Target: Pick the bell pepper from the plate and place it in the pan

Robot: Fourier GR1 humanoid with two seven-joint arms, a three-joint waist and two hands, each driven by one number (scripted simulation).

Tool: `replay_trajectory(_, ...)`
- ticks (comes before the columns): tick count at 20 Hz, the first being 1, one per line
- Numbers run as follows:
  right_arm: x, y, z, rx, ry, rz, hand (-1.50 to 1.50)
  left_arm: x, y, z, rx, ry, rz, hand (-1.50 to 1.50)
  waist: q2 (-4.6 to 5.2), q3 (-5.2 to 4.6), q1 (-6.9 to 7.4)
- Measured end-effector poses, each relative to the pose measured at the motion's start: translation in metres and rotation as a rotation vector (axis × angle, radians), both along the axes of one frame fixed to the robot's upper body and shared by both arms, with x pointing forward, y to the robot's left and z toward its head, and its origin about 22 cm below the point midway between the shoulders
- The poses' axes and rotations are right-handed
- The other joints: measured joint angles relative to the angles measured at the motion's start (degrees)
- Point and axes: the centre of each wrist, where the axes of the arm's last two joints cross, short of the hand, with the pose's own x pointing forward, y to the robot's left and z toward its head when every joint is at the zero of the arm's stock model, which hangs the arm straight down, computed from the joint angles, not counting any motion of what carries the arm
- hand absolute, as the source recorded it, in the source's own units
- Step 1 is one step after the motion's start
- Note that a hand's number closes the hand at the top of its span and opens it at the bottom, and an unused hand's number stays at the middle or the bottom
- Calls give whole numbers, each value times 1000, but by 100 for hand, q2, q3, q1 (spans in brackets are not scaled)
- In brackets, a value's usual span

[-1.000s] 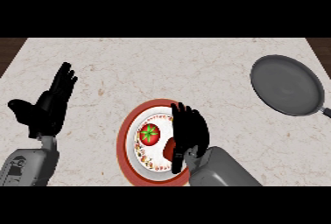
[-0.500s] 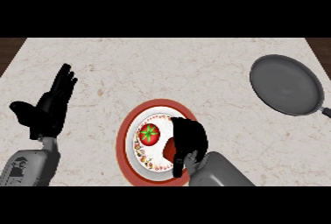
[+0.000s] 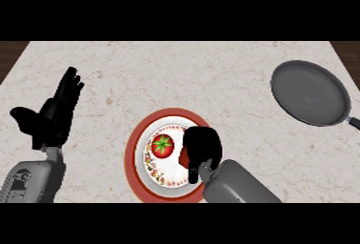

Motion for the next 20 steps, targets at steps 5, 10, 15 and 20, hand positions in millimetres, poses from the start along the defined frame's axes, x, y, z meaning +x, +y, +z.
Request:
replay_trajectory(5,13,0,-2,7,-31,-53,150,4,2,-1,-3,-2,-2,0,18,5,25)
replay_trajectory(10,60,-1,17,37,-101,-247,150,6,-9,2,-4,-4,-33,0,80,17,188)
replay_trajectory(15,82,7,46,-6,-361,-319,150,7,-4,4,-1,6,-23,0,65,18,149)
replay_trajectory(20,95,15,79,-4,-595,-355,150,4,0,-1,-2,5,-15,0,47,18,79)
